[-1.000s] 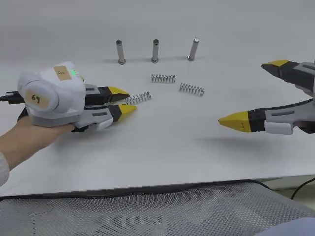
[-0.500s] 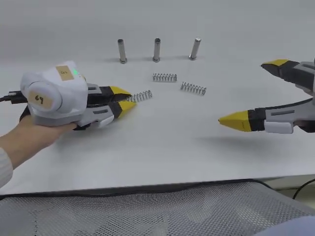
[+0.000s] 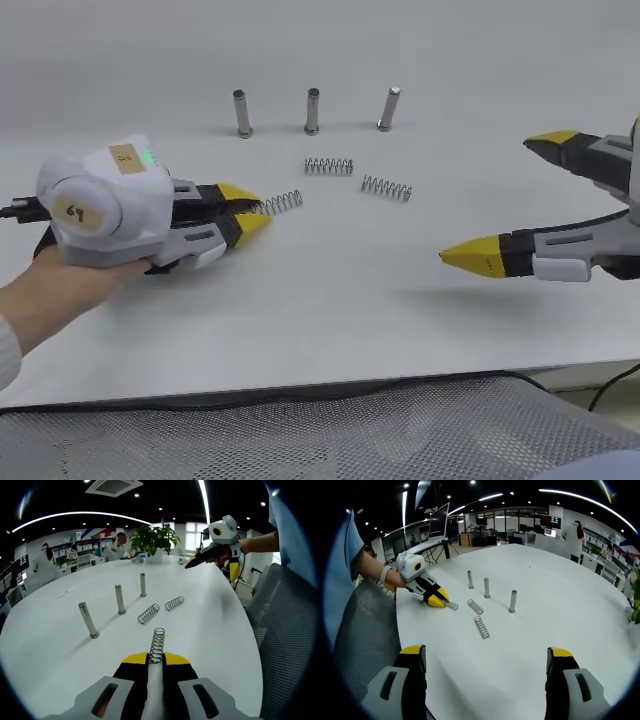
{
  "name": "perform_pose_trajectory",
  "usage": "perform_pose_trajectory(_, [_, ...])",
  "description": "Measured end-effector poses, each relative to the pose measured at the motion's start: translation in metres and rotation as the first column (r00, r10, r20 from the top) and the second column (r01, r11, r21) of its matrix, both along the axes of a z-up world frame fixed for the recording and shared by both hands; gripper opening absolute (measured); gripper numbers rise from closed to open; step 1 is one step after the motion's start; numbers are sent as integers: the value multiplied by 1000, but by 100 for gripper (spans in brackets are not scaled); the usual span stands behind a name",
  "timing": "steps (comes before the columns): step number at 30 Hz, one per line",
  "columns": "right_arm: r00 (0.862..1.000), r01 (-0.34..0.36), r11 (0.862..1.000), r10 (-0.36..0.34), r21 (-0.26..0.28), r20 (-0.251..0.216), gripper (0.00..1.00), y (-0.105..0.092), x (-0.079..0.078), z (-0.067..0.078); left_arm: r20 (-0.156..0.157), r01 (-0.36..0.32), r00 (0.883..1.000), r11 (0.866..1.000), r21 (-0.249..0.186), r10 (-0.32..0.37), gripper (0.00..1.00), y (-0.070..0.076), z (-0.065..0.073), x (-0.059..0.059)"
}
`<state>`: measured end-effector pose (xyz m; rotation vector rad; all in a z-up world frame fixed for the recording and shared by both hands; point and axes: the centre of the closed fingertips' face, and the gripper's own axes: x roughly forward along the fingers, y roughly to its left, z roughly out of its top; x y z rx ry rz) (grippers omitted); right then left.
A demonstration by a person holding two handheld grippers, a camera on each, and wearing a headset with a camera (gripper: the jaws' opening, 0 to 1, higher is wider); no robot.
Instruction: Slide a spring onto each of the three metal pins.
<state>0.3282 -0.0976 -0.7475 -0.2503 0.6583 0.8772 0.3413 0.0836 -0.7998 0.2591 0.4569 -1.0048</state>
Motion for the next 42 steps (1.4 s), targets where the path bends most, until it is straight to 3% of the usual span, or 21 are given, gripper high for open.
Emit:
perform_pose_trajectory(11, [1000, -8, 1000, 8, 2, 3, 99, 4, 0, 1, -2, -6, 1000, 1000, -2, 6, 2, 1, 3, 1])
perform_pose_trajectory(23, [1000, -4, 1000, 4, 20, 4, 99, 9, -1, 3, 29, 4, 1000, 1000, -30, -3, 2, -1, 25, 3])
perform_pose_trajectory(30, [1000, 14, 994, -14, 112, -4, 98, 23, 3, 15, 54, 15, 998, 997, -70, -12, 2, -10, 42, 2])
perform_pose_trajectory(42, [999, 30, 967, -23, 255, -32, 92, 50, 10, 32, 84, 47, 996, 988, -145, -35, 2, -34, 67, -5])
